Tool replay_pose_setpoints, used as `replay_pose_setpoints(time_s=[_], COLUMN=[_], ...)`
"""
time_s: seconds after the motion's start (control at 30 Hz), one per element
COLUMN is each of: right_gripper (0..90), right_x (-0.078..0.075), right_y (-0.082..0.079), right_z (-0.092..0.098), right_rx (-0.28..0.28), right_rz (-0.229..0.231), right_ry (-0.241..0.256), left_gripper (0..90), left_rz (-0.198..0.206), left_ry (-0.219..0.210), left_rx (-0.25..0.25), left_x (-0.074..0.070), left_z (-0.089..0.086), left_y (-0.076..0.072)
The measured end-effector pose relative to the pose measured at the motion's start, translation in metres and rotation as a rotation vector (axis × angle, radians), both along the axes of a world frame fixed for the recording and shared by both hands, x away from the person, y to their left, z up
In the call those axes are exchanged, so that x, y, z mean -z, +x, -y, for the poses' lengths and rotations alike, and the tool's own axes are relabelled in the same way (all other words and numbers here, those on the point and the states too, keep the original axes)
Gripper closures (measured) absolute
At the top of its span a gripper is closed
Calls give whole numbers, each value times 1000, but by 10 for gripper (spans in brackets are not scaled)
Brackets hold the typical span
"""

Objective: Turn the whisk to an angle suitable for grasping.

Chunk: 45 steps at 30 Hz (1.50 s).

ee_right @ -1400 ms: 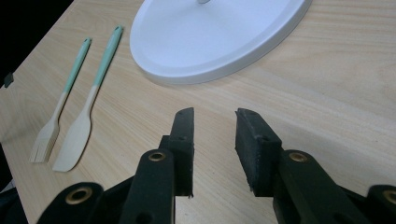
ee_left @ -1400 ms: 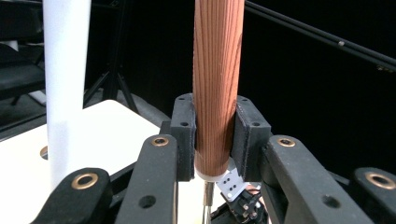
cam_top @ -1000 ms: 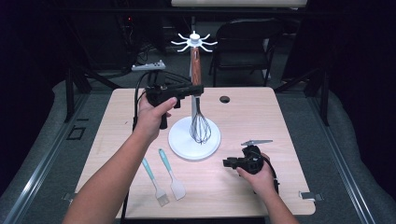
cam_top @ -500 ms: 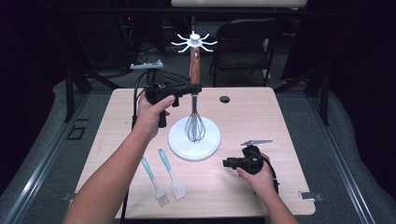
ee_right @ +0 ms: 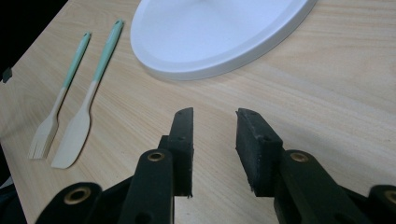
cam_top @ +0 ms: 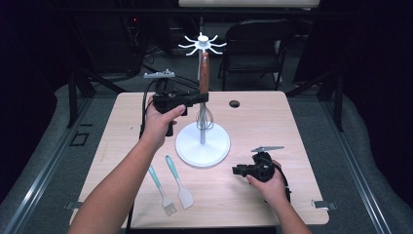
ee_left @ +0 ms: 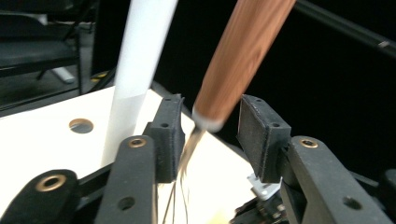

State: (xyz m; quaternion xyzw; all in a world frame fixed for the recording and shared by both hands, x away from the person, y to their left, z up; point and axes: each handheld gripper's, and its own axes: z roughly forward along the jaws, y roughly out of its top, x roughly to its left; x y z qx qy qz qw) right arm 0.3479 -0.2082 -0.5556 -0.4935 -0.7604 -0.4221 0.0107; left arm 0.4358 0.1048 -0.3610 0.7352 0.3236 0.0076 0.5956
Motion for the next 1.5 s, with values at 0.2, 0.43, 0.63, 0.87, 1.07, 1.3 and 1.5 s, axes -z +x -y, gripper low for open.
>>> replay_pose_setpoints(time_s=[0.2,0.43,0.63,0.87,1.07,1.3,1.5], right_gripper=[666,629,583,514,569,605,636], right_x=[0,0,-2,-8,-8,-10,-11], right_y=[0,0,-1,-3,-3,-4,-4], right_z=[0,0,-1,-4,-4,-5,-6], right_rx=[2,9,11,35,24,-3,3], right_rz=[6,40,114,173,141,216,215], right_ry=[-4,-29,-75,-147,-149,-192,-171], left_gripper=[559,538,530,503,496,486,483], left_rz=[0,-29,-21,1,-26,-60,-67], left_ry=[72,93,155,241,243,240,271], left_rx=[-24,-54,-99,-124,-180,-262,-313], left_x=[14,31,46,61,93,124,145], left_z=[0,-11,-25,-47,-78,-105,-119], left_y=[-2,-10,-25,-49,-71,-83,-91])
